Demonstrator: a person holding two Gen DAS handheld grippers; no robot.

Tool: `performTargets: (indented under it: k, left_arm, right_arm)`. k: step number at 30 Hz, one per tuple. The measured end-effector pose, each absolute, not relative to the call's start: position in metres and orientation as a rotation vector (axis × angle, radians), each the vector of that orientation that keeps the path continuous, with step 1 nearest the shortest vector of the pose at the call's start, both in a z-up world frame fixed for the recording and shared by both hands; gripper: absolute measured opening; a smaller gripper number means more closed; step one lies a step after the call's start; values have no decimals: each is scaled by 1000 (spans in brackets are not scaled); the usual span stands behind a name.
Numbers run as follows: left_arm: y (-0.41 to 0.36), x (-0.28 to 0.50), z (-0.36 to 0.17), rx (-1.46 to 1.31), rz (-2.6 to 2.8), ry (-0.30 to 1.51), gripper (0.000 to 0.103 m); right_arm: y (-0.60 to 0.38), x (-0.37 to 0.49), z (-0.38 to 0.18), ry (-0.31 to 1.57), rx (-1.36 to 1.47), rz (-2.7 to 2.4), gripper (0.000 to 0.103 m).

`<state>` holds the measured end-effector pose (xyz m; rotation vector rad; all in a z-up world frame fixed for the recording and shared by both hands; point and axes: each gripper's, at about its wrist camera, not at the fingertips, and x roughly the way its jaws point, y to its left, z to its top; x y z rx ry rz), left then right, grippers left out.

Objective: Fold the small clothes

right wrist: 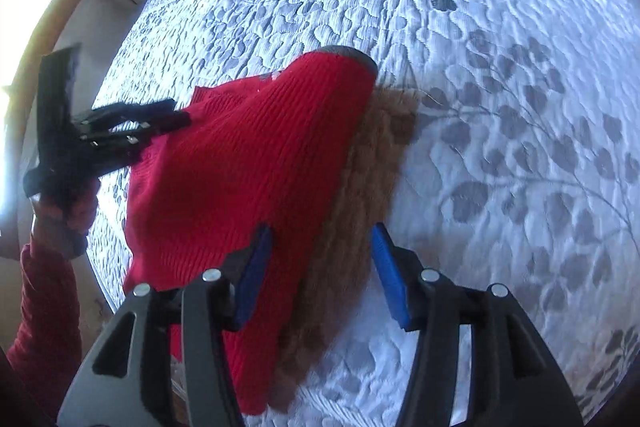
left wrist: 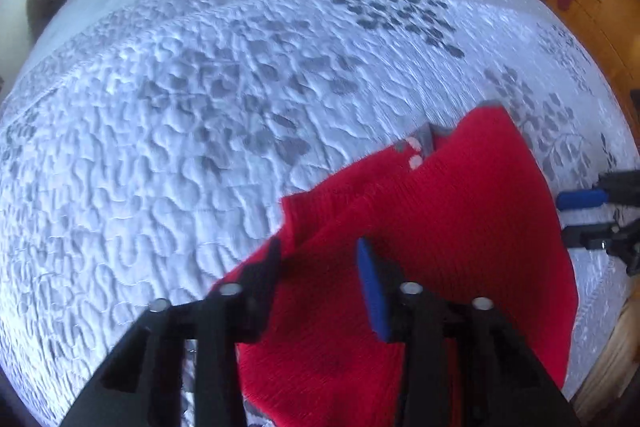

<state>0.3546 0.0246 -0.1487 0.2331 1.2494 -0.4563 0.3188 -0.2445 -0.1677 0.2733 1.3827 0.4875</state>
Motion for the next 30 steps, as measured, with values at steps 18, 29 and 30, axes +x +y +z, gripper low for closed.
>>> performTargets:
  k: [18, 29, 30]
  left_arm:
    - [40, 349, -130, 156, -261, 1090, 3]
    - [47, 310, -105, 62, -118, 1029, 22]
    - [42, 304, -103, 21, -176, 1033, 22]
  right_arm:
    - [-248, 322, -168, 1357, 311, 500, 57]
    - [-256, 339, -169, 1370, 353, 493, 60]
    - [-253, 344, -173, 1386, 371, 500, 60]
